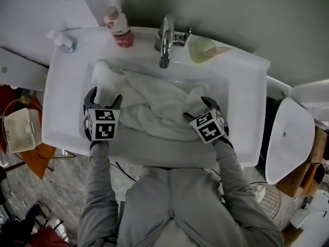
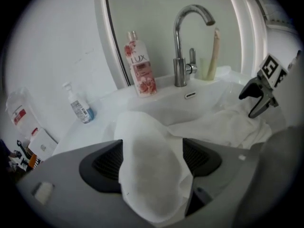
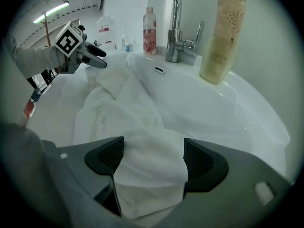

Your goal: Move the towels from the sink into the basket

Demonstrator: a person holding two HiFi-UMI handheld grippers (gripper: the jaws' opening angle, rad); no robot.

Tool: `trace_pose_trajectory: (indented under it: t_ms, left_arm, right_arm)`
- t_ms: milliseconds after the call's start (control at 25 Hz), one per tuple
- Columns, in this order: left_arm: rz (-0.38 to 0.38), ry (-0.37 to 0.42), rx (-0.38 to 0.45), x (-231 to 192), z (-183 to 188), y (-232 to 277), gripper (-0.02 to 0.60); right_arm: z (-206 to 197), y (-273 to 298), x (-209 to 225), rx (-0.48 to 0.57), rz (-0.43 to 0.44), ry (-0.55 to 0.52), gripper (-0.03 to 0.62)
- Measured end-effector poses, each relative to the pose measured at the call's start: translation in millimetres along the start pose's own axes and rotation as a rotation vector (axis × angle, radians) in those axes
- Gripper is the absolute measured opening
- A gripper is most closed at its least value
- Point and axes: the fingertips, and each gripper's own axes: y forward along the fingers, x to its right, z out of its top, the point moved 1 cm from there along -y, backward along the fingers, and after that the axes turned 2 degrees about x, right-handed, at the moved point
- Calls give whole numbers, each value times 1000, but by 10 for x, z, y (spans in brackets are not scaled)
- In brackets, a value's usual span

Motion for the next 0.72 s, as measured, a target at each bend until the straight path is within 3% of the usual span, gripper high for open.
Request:
trace_pose_trajectory:
  t_ms: [480,720]
  left_arm:
    - [-32,26,-159,20,-286,536,420]
    - [-55,20,-196,75,-374,646,323]
  right_arm:
    - [-70,445,-71,-127,111,-66,374]
    - [-103,542,-89,-158,182,-42,370]
